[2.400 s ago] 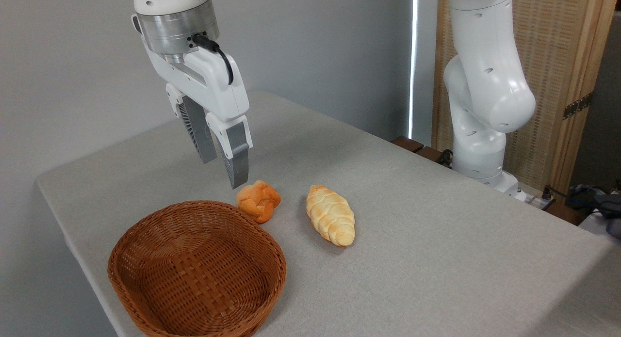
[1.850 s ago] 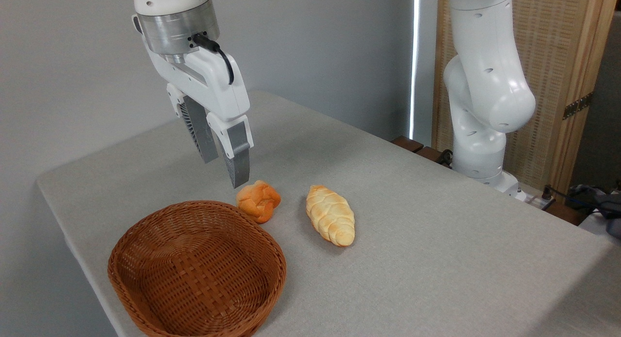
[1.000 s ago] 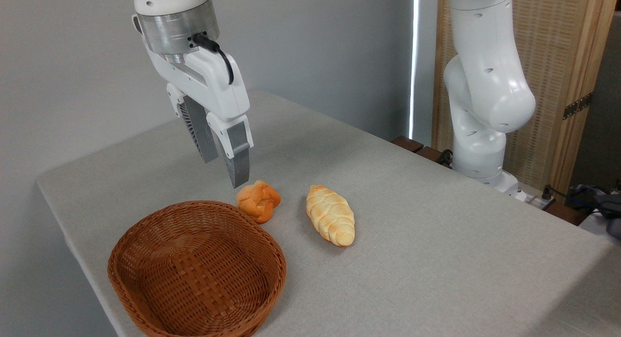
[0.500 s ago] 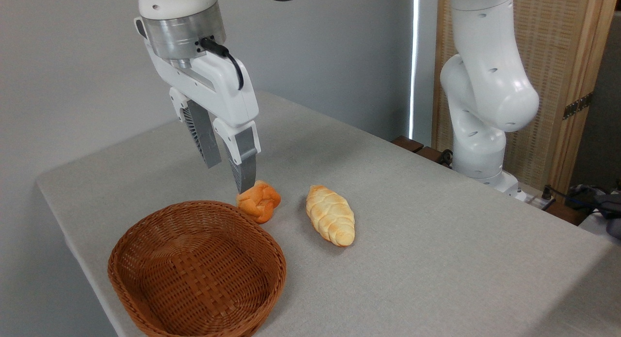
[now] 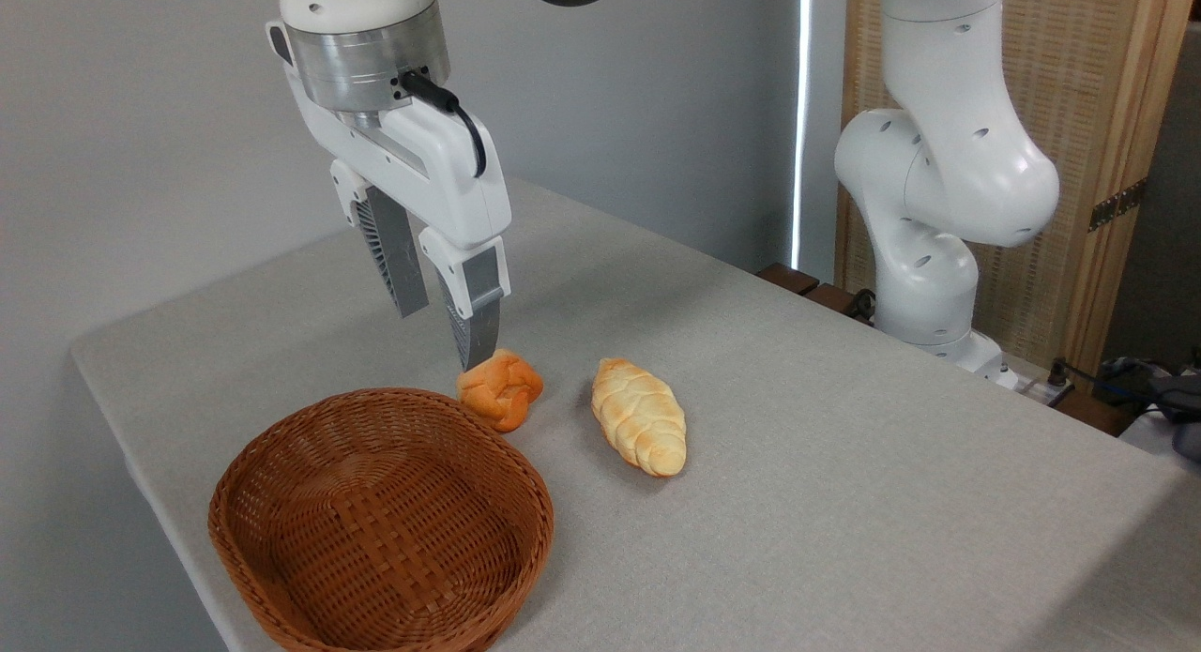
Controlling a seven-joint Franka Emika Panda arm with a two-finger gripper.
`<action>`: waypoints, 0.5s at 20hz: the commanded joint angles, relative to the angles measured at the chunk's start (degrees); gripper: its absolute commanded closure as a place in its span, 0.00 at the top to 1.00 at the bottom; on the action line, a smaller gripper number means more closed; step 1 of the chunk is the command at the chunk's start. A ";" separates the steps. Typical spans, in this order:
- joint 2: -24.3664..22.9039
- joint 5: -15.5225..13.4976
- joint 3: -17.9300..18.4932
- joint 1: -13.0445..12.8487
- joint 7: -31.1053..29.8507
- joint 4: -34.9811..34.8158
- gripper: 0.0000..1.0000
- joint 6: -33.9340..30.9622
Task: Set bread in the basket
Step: 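Lower the open gripper down onto the small orange bread roll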
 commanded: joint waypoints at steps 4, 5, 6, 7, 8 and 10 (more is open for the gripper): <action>-0.82 0.09 -1.15 0.22 -0.37 -0.32 1.00 -1.43; -2.04 0.09 -1.33 0.22 -0.28 -1.98 1.00 -0.65; -3.45 0.18 -1.42 0.22 -0.28 -4.35 1.00 0.93; -5.20 0.53 -1.51 0.05 -0.28 -7.16 1.00 3.21; -6.78 0.97 -1.86 -0.74 -0.37 -9.53 1.00 4.80; -8.81 2.11 -2.30 -1.27 -0.37 -13.06 1.00 5.60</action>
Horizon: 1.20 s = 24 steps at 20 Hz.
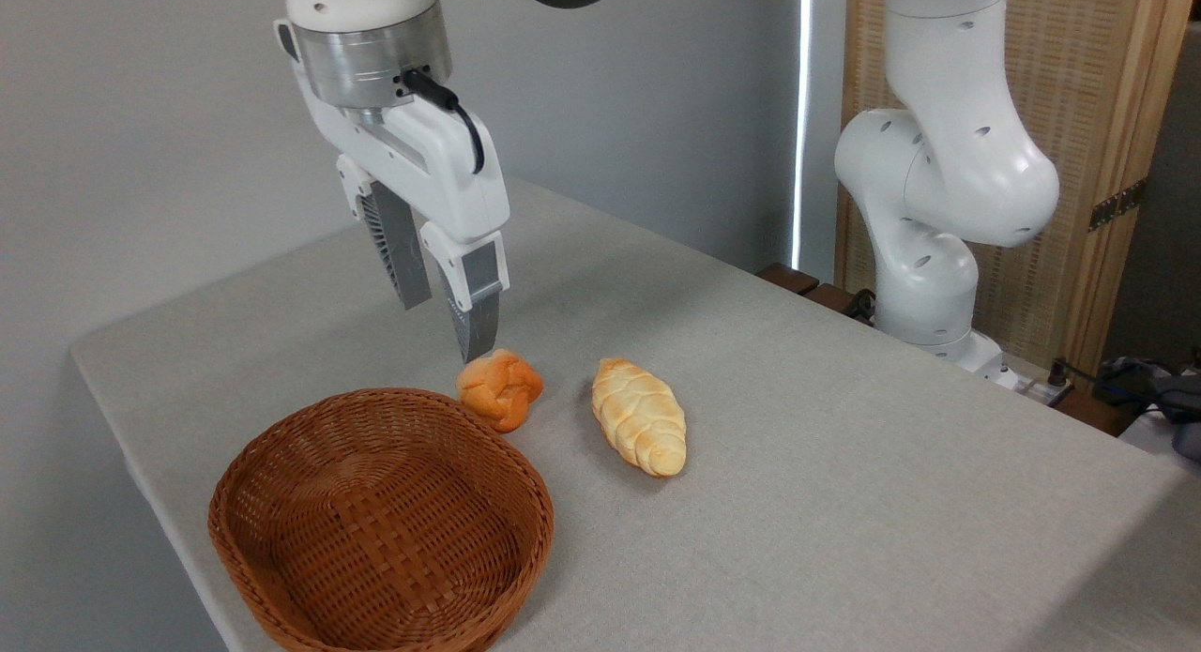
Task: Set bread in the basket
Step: 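Lower the open gripper down onto the small orange bread roll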
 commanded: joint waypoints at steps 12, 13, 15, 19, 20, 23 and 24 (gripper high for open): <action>-12.84 4.91 -10.28 -1.63 -0.89 -29.11 1.00 19.68; -12.84 4.74 -10.89 -1.63 -0.98 -30.08 1.00 20.65; -12.67 4.39 -11.86 -3.02 -1.16 -31.84 1.00 21.54; -12.40 4.47 -11.95 -4.79 -1.16 -34.39 1.00 21.63; -12.23 4.47 -11.95 -4.97 -1.07 -34.40 1.00 21.72; -11.87 4.74 -11.87 -4.97 -1.07 -34.40 0.99 23.56; -11.87 4.74 -11.95 -4.97 -1.07 -34.40 0.98 24.00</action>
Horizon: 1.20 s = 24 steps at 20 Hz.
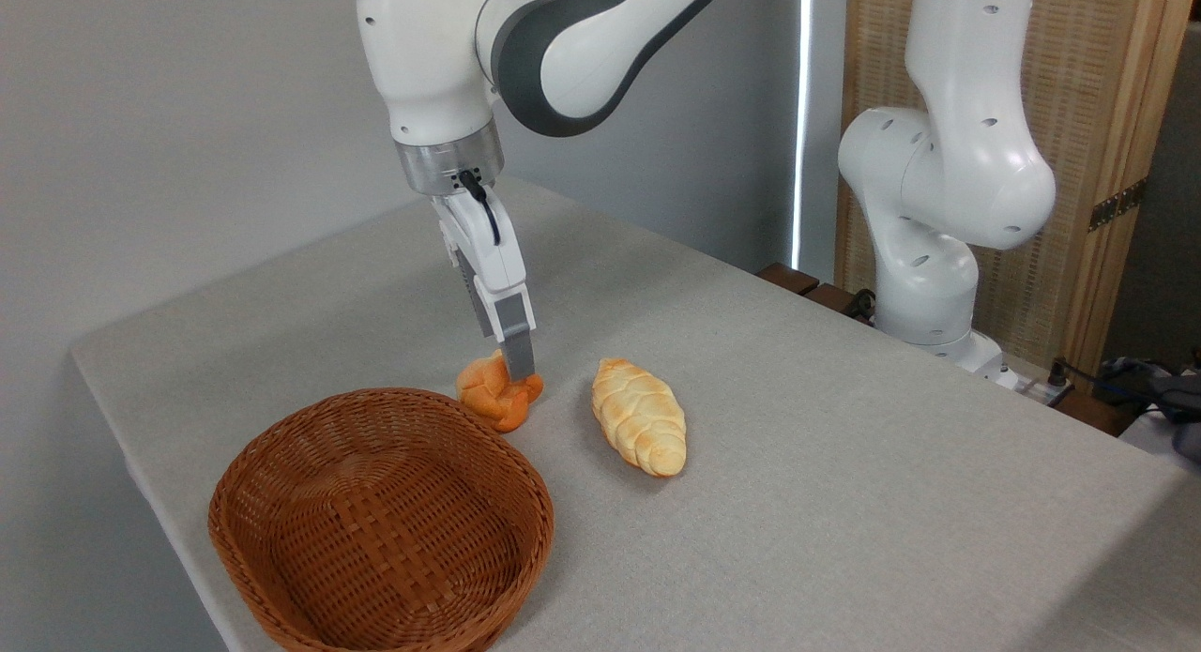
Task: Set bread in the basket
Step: 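Close the gripper around the orange bread roll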
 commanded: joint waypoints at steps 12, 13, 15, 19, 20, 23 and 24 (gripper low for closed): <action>1.64 1.12 0.35 -0.25 -0.19 -0.68 0.22 3.53; 1.64 1.12 0.35 -0.34 -0.19 -0.68 0.22 3.53; 1.64 1.12 0.35 -0.34 -0.19 -0.68 0.23 3.53; 1.64 1.12 0.35 -0.25 -0.28 -0.59 0.23 3.36; 1.64 1.12 0.44 -0.25 -0.28 -0.59 0.23 3.36; 1.55 1.12 0.44 -0.25 -0.28 -0.59 0.23 3.36; 1.55 1.12 0.44 -0.17 -0.28 -0.59 0.23 3.27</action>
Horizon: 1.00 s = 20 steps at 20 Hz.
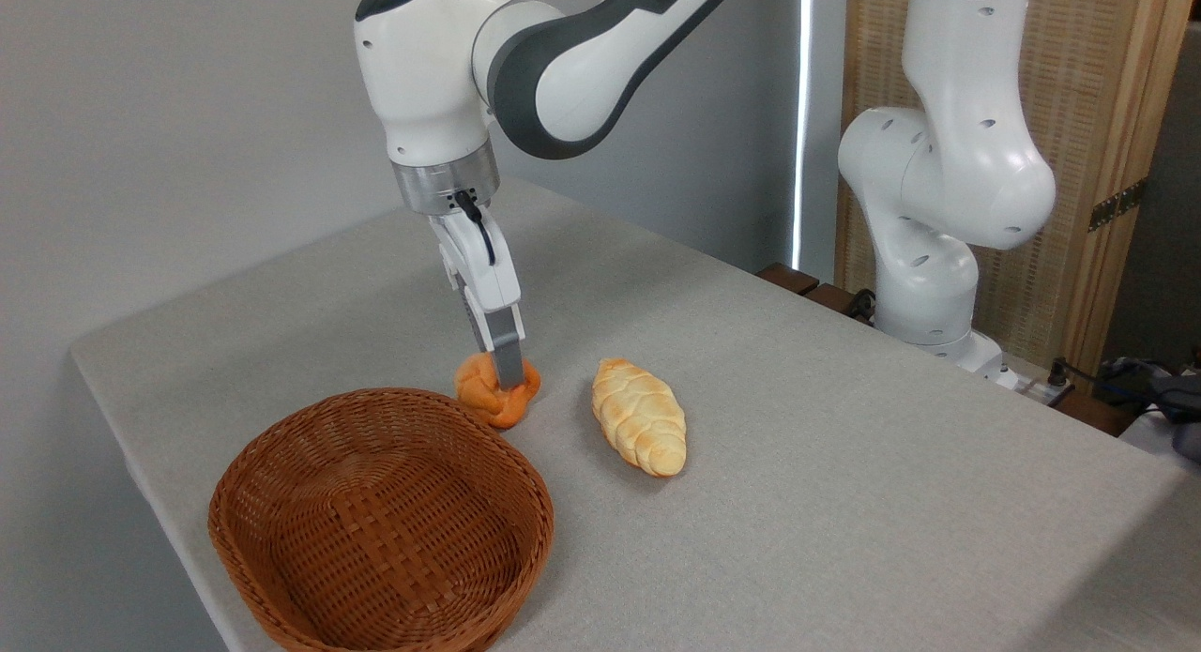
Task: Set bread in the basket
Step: 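Close the gripper around the orange bread roll, then lift the orange roll and carry it over the wicker basket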
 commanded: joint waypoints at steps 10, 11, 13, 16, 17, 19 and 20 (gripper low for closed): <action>-1.47 0.65 0.34 -0.30 -0.64 2.05 0.24 -3.30; -1.64 0.65 0.34 -0.30 -0.64 3.54 0.25 -4.70; -1.91 0.65 0.43 -0.30 -0.73 6.35 0.25 -6.64; -1.91 0.12 0.86 -0.30 -0.81 9.52 0.25 -6.74; -1.91 0.03 1.04 -0.21 -0.73 10.66 0.25 -6.65; -1.65 0.03 1.22 0.23 -0.64 12.42 0.25 -5.78; -1.38 0.12 1.22 0.58 -0.47 12.86 0.25 -5.16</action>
